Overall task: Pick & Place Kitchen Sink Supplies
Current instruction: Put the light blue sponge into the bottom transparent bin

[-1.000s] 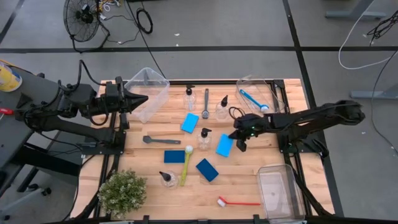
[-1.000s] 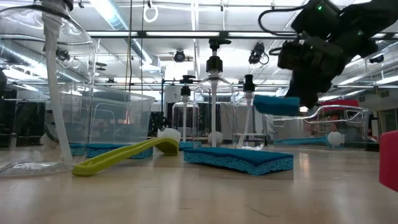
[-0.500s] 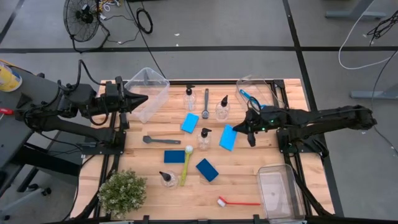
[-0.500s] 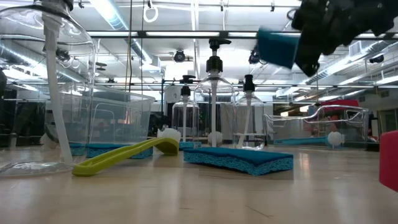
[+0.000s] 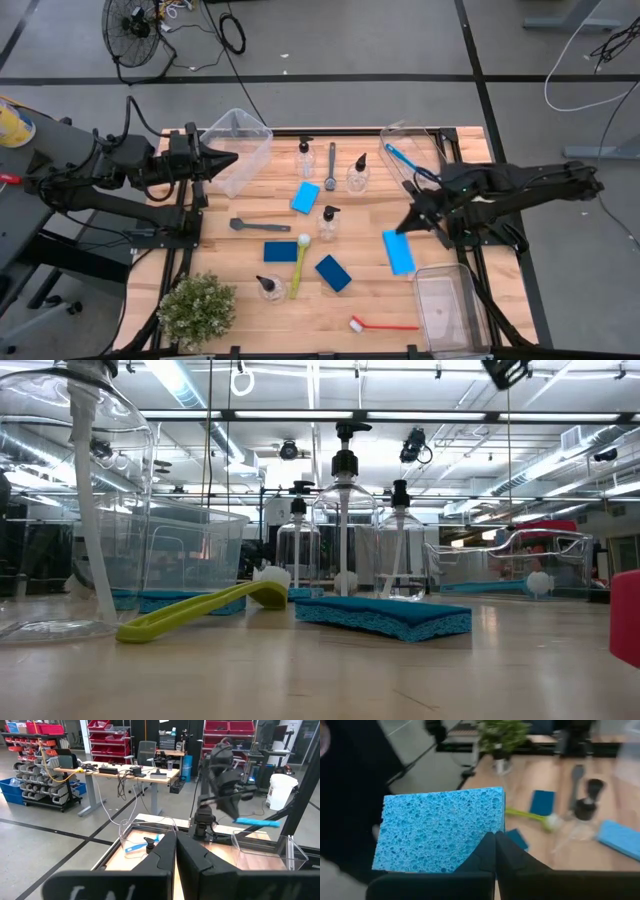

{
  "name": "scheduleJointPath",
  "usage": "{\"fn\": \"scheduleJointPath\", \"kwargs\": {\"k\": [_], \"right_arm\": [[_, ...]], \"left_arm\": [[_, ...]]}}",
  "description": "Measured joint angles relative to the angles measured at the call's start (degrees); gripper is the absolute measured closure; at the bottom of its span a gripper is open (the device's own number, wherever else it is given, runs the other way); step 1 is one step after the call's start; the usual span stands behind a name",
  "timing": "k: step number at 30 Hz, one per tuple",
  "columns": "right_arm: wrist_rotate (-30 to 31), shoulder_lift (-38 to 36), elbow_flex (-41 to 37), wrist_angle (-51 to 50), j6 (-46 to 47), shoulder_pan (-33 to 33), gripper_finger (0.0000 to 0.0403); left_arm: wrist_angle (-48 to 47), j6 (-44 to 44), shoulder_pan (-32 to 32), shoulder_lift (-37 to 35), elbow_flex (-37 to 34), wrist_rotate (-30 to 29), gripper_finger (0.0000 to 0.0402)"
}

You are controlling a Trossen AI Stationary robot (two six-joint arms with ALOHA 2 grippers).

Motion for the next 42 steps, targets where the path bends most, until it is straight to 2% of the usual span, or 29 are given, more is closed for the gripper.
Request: {"fn": "scheduleJointPath", "kwargs": {"k": [6,19,24,36,42], "right_arm": [[-0.39,-0.02,4.48,-8.30,0.47,6.58,0.0403],[-1.32,0.90,4.66,-24.90,9.09,23.25,0.0403],[-1.34,3.60,4.66,-28.84,11.67,26.19,0.0403],[-1.42,10.93,2.16,-30.15,12.17,29.68,0.0403],[-3.62,11.99,-0.92,-30.00,20.88,29.98,0.0395]], "left_arm": [[-0.08,-0.03,-0.01,0.00,-0.02,0.00,0.0385],[-0.12,-0.11,0.00,0.00,-0.02,0.00,0.0385],[-0.12,-0.11,0.01,0.00,-0.02,0.00,0.0385],[-0.10,-0.11,-0.01,0.00,0.00,0.00,0.0385],[-0.08,-0.09,0.01,0.00,-0.02,0.00,0.0385]]}}
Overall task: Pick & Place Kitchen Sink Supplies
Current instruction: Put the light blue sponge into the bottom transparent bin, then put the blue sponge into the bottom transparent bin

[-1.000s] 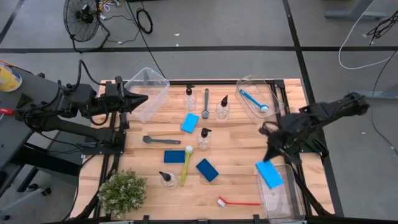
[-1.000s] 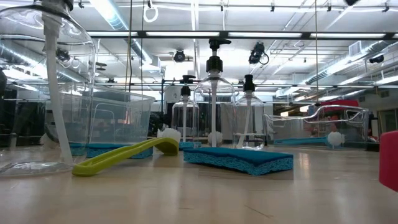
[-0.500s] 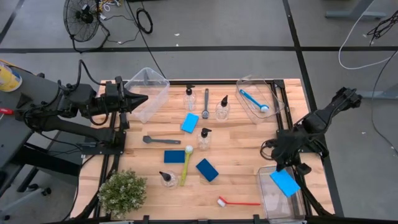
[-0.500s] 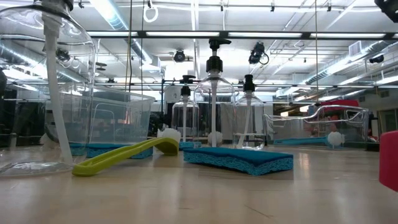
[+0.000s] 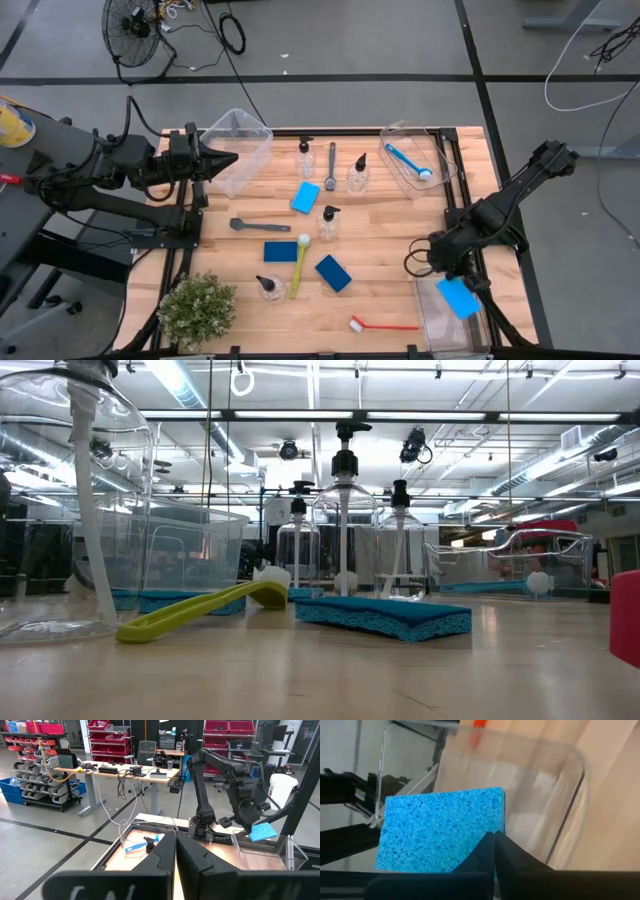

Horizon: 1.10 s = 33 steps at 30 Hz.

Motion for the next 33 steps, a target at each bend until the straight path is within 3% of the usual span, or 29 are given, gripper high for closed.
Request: {"fn": "scheduleJointPath", "kwargs": {"k": [6,20,27,33], "right_arm": [[-0.82,-0.01,-1.76,0.19,2.90,0.01,0.0358],[-1.65,-0.09,-1.78,0.54,11.90,-0.25,0.0222],[-9.44,-1.36,-1.78,2.68,18.35,-2.72,0.0215],[-16.12,-2.28,-1.78,12.29,24.04,-4.62,0.0229]], "left_arm": [[0.00,-0.02,-0.02,0.01,0.01,0.02,0.0385],[0.00,0.04,-0.01,0.02,0.01,0.02,0.0385],[0.00,0.07,0.00,0.00,0.01,0.02,0.0385],[0.00,0.07,0.00,0.01,0.02,0.02,0.0385]]}}
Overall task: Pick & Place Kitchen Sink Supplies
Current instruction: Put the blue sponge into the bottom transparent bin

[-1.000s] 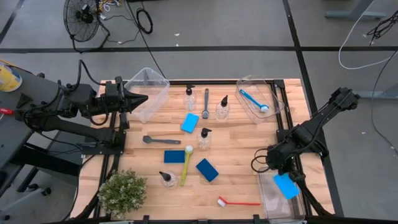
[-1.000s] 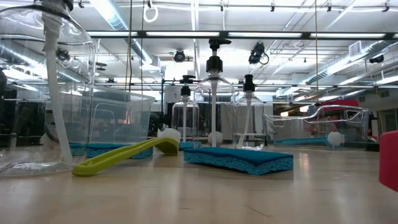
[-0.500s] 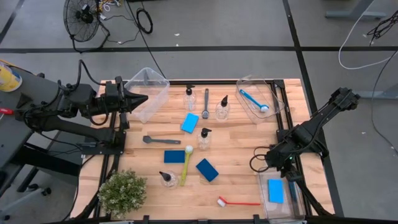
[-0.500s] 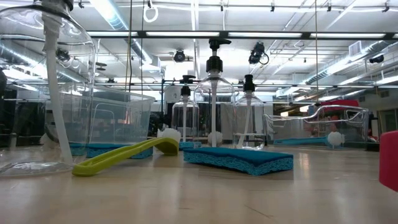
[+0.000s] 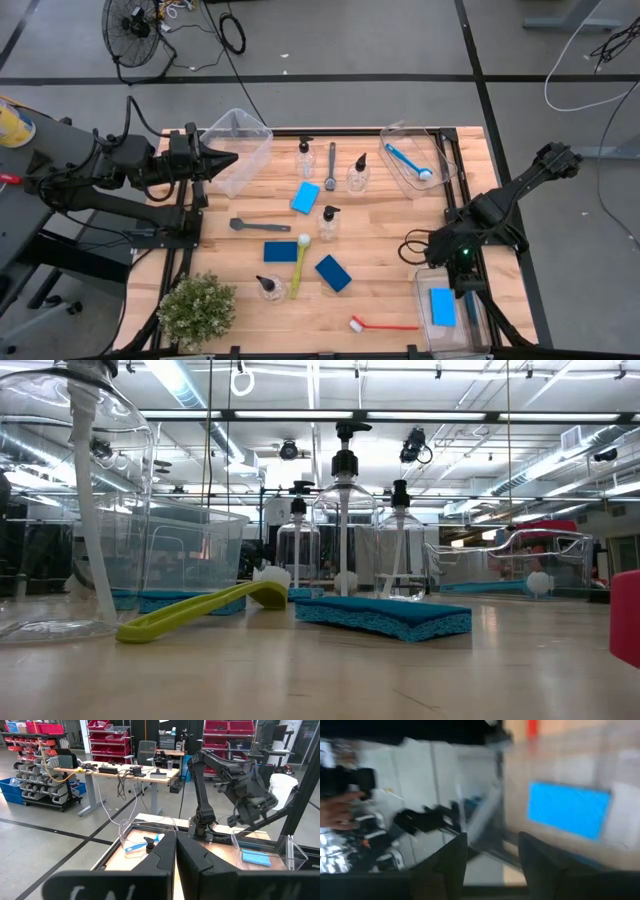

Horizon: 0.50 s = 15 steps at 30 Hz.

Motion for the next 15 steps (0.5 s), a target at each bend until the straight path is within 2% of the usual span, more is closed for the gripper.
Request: {"fn": "scheduleJointPath", "kwargs": {"k": [6,10,15], "right_arm": [[2.24,-0.04,0.00,12.17,1.03,-3.35,0.0247],[8.85,-0.04,0.00,17.22,-2.12,-5.87,0.0261],[19.29,-0.04,0.00,21.87,-10.96,-8.35,0.0274]], "left_arm": [[0.00,0.01,0.00,-0.01,-0.01,0.00,0.0385],[0.02,0.02,0.00,0.00,0.00,0.00,0.0385],[0.04,0.02,-0.01,-0.01,-0.01,0.01,0.0385]]}}
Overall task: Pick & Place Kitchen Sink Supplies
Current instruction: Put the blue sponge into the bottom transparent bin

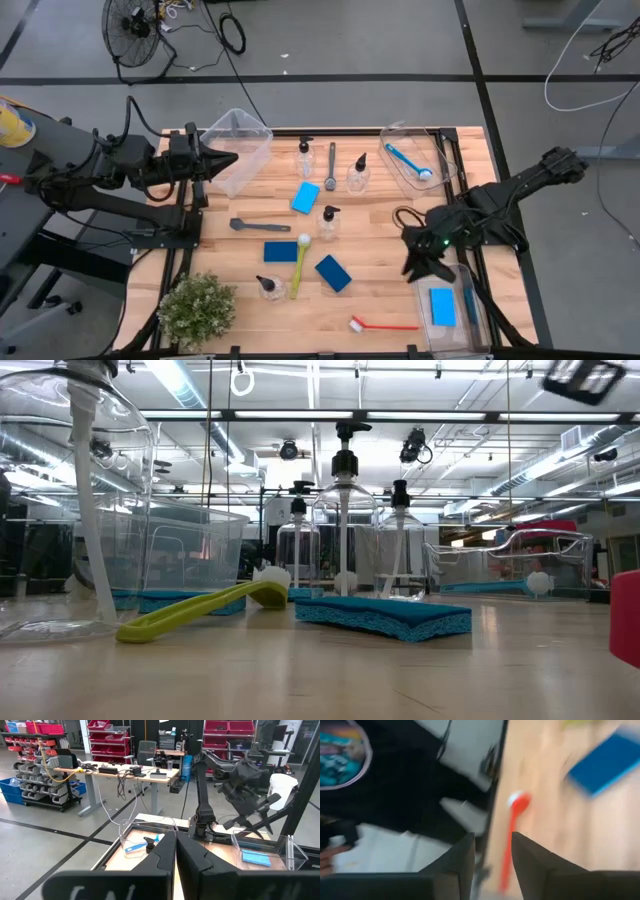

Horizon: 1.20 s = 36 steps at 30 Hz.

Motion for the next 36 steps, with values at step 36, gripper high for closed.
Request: {"fn": "scheduleJointPath", "kwargs": {"k": [36], "right_arm": [[19.02,26.40,0.02,18.70,-1.60,-6.80,0.0133]], "left_arm": [[-0.50,-0.13,-0.01,0.01,0.01,-0.01,0.0385]]}}
